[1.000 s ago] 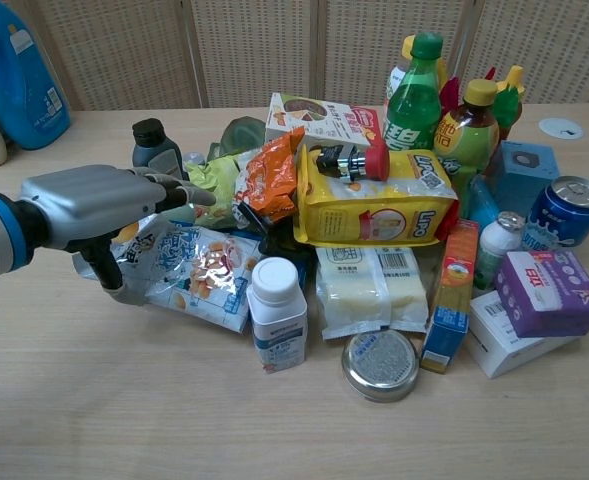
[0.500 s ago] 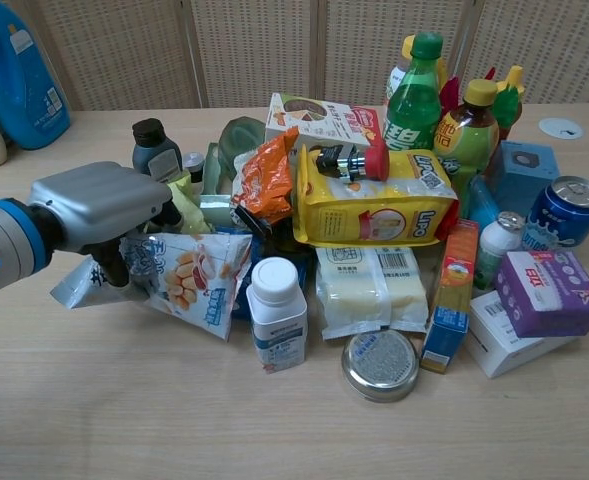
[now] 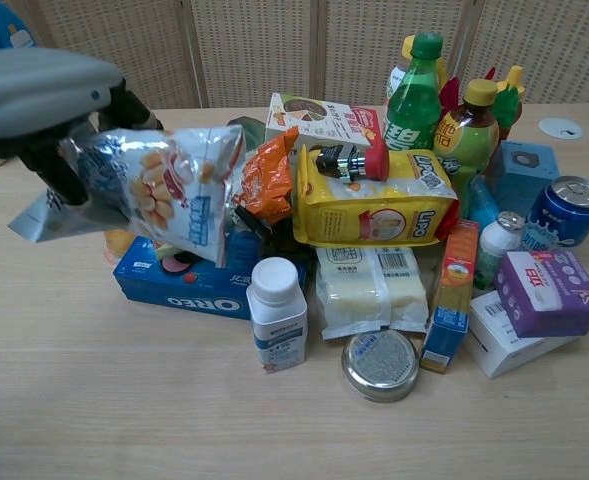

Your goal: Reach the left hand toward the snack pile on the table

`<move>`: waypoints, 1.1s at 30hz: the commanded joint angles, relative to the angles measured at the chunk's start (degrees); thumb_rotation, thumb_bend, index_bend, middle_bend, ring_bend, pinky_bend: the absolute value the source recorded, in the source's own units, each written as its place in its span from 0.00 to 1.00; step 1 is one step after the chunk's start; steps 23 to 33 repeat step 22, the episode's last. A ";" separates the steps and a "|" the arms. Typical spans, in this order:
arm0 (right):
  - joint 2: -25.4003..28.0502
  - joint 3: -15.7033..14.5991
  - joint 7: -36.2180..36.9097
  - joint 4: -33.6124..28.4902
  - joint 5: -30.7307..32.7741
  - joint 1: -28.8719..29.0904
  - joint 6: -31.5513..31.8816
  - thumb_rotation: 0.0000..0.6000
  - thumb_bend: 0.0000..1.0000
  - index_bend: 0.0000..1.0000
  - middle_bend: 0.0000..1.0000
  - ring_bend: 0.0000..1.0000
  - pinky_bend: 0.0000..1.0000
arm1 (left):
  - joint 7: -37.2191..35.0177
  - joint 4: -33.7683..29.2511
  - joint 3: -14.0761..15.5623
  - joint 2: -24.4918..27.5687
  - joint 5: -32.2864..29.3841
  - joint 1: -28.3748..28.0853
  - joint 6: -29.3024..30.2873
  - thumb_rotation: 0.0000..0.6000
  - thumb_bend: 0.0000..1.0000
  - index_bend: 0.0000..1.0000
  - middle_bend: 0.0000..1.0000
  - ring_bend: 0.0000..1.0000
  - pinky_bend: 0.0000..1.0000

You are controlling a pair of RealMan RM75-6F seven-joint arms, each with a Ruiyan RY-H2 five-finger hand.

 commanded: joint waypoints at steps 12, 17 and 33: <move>-0.06 0.05 -0.46 -0.21 -0.03 -0.05 0.17 1.00 0.00 0.00 0.00 0.00 0.00 | -0.48 -7.74 -1.89 8.46 1.30 1.07 2.62 1.00 0.00 0.76 0.65 0.58 0.75; -0.01 0.08 -0.34 -0.16 0.13 -0.04 0.06 1.00 0.00 0.00 0.00 0.00 0.00 | -0.18 -8.21 -2.03 8.62 1.16 0.98 2.77 1.00 0.00 0.76 0.64 0.57 0.75; 0.00 0.11 -0.26 -0.15 0.11 -0.03 0.07 1.00 0.00 0.00 0.00 0.00 0.00 | 0.10 -8.19 -2.46 8.57 0.75 0.83 3.10 1.00 0.00 0.75 0.64 0.57 0.75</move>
